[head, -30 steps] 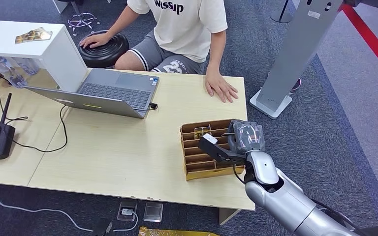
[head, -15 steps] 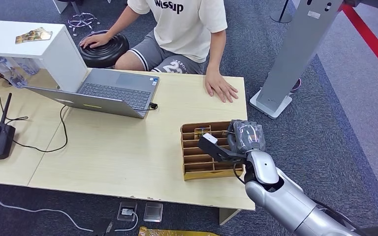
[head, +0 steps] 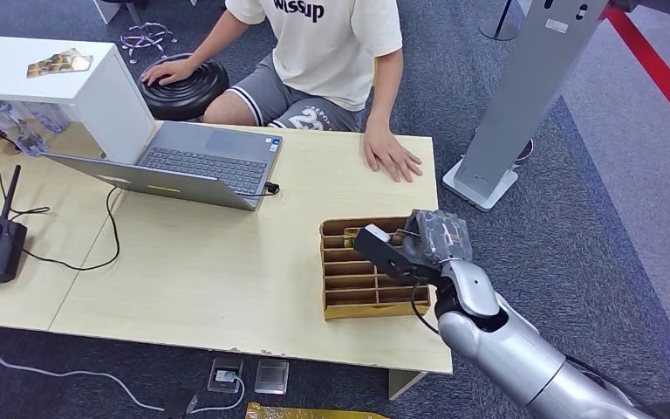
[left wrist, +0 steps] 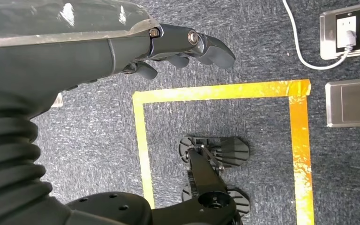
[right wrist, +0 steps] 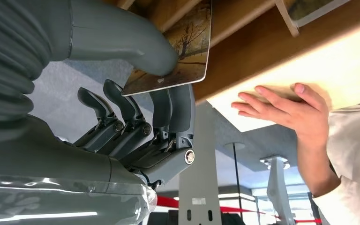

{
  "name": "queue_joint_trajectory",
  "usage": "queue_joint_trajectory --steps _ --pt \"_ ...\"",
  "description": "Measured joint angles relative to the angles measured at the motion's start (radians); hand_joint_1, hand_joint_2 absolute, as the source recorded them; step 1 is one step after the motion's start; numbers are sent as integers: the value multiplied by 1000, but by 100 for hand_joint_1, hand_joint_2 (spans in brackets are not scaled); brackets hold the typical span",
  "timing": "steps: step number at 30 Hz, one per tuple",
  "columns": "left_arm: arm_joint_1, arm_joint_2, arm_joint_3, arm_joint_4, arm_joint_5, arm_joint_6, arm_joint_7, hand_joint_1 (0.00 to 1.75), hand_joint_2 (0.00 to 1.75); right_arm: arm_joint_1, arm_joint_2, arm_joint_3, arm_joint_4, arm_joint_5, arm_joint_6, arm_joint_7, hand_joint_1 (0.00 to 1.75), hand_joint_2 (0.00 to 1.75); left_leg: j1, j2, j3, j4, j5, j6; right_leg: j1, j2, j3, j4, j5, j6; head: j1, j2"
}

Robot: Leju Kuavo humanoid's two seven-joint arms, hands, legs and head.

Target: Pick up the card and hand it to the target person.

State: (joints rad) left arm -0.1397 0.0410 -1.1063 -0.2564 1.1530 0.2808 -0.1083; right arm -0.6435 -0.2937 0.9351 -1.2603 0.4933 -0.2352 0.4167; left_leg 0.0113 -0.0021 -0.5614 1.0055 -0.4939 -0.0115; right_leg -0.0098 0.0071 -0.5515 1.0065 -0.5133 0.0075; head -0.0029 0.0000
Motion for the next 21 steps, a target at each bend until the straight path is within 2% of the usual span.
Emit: queue_joint_trajectory --steps 6,10,17,21 --pt "13 3 1 0 21 6 -6 0 175 -36 -37 -31 -139 -61 99 64 162 175 0 0 0 0 0 0 0 0 0 0 0 0 0 0" --pt "22 3 2 0 32 8 -16 0 175 -51 -55 -44 -226 -86 134 77 162 175 0 0 0 0 0 0 0 0 0 0 0 0 0 0" --pt "27 3 6 0 35 8 -21 0 175 -50 -73 -57 -327 -83 142 71 162 175 0 0 0 0 0 0 0 0 0 0 0 0 0 0" --pt "25 2 8 0 32 4 -20 0 175 -38 -71 -58 -342 -35 95 3 162 175 0 0 0 0 0 0 0 0 0 0 0 0 0 0"
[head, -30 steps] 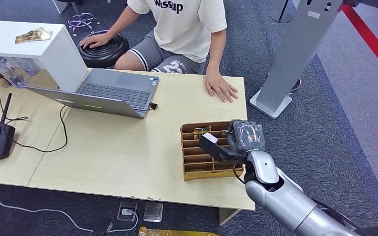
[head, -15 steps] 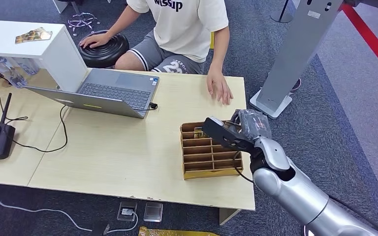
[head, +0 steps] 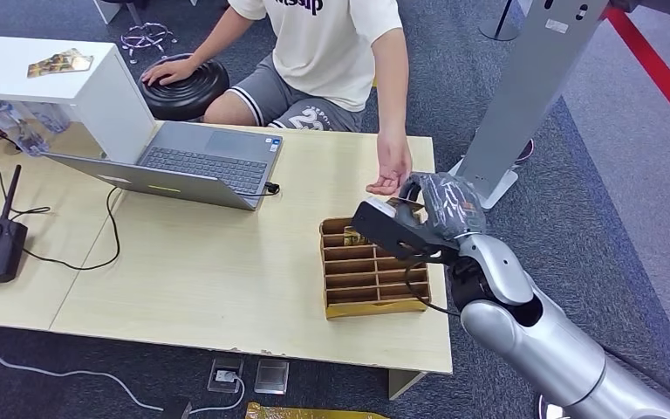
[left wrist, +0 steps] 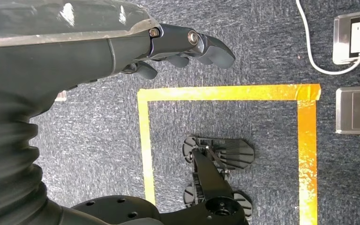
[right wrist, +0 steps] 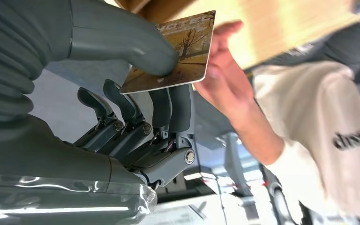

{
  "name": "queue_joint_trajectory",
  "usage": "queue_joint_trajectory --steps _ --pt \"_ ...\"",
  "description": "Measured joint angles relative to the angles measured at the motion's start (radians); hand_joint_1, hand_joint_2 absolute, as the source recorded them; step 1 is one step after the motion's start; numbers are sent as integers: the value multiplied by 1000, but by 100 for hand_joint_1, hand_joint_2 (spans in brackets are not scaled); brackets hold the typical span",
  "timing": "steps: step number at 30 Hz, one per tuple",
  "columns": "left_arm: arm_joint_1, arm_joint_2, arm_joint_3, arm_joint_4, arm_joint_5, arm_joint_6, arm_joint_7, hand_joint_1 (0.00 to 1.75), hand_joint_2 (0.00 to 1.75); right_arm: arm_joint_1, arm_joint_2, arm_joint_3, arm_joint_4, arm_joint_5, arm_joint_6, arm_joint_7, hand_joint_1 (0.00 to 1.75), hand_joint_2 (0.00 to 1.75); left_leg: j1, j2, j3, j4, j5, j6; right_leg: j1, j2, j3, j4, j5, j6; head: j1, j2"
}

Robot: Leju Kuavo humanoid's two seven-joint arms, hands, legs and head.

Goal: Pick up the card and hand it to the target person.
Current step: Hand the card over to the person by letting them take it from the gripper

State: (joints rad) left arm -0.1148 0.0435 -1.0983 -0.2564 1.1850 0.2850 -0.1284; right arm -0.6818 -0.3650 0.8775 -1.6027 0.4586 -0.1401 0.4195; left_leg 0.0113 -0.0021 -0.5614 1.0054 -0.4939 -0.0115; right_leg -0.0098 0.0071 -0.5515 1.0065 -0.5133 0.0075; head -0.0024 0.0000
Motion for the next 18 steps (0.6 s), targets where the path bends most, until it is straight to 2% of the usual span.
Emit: queue_joint_trajectory --steps 6,9,13,18 --pt "-13 -7 0 0 -10 -7 0 0 175 23 25 -3 38 120 -182 -188 162 175 0 0 0 0 0 0 0 0 0 0 0 0 -1 0" --pt "-20 -11 0 0 -16 -13 0 0 175 33 46 -3 85 151 -257 -255 162 175 0 0 0 0 0 0 0 0 0 0 0 0 -1 0" --pt "-29 -12 0 0 -25 -17 2 0 175 41 71 -3 159 181 -316 -292 162 175 0 0 0 0 0 0 0 0 0 0 0 0 0 0" --pt "-35 -12 0 0 -24 -14 2 0 175 45 97 -2 243 198 -337 -296 162 175 0 0 0 0 0 0 0 0 0 0 0 0 0 0"
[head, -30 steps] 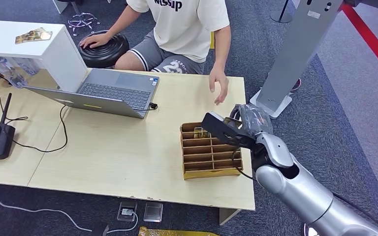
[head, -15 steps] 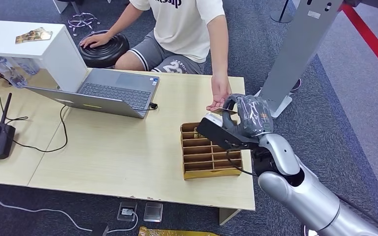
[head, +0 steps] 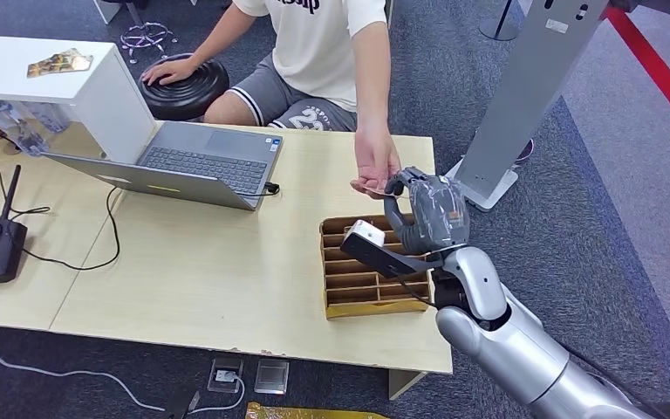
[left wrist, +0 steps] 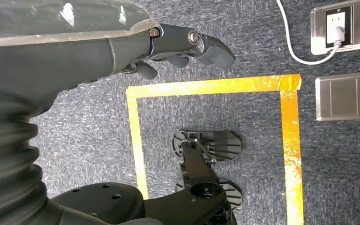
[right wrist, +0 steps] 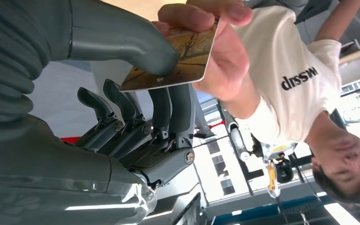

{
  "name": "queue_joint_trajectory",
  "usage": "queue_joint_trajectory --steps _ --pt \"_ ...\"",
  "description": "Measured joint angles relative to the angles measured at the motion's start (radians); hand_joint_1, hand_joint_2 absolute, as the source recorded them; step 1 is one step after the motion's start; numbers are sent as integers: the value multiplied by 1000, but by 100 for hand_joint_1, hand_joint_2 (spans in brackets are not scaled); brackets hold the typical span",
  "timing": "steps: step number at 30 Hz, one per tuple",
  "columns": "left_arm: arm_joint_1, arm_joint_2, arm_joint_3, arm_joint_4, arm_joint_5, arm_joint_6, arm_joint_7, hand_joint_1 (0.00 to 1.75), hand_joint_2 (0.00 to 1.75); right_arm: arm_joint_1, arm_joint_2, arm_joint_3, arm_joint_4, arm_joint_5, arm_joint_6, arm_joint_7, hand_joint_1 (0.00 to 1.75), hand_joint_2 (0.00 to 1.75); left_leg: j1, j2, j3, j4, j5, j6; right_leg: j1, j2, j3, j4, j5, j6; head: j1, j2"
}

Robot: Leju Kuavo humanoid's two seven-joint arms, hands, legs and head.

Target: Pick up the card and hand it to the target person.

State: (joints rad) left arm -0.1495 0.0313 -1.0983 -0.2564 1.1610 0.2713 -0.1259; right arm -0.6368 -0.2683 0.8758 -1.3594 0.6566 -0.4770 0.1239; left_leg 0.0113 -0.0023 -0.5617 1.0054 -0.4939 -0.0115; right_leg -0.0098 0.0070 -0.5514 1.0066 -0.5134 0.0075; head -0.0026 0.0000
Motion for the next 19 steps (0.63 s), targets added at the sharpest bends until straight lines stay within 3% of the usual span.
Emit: queue_joint_trajectory --steps 3,7,11,19 --pt "-1 0 0 0 0 1 0 0 175 1 14 2 45 6 -17 -6 162 175 0 0 0 0 0 0 0 0 0 0 0 0 0 0" --pt "-2 0 0 0 0 -1 -5 0 175 1 30 4 92 7 -30 -15 0 175 0 0 0 0 0 0 0 0 0 0 0 0 -1 0" --pt "-2 2 0 0 -5 -3 -13 0 0 1 42 4 130 -16 -45 -18 0 175 0 0 0 0 0 0 0 0 0 0 0 0 0 0" --pt "8 4 1 0 10 25 -19 0 0 13 49 -3 141 -180 -98 -37 0 175 0 0 0 0 0 0 0 0 0 0 0 0 0 0"
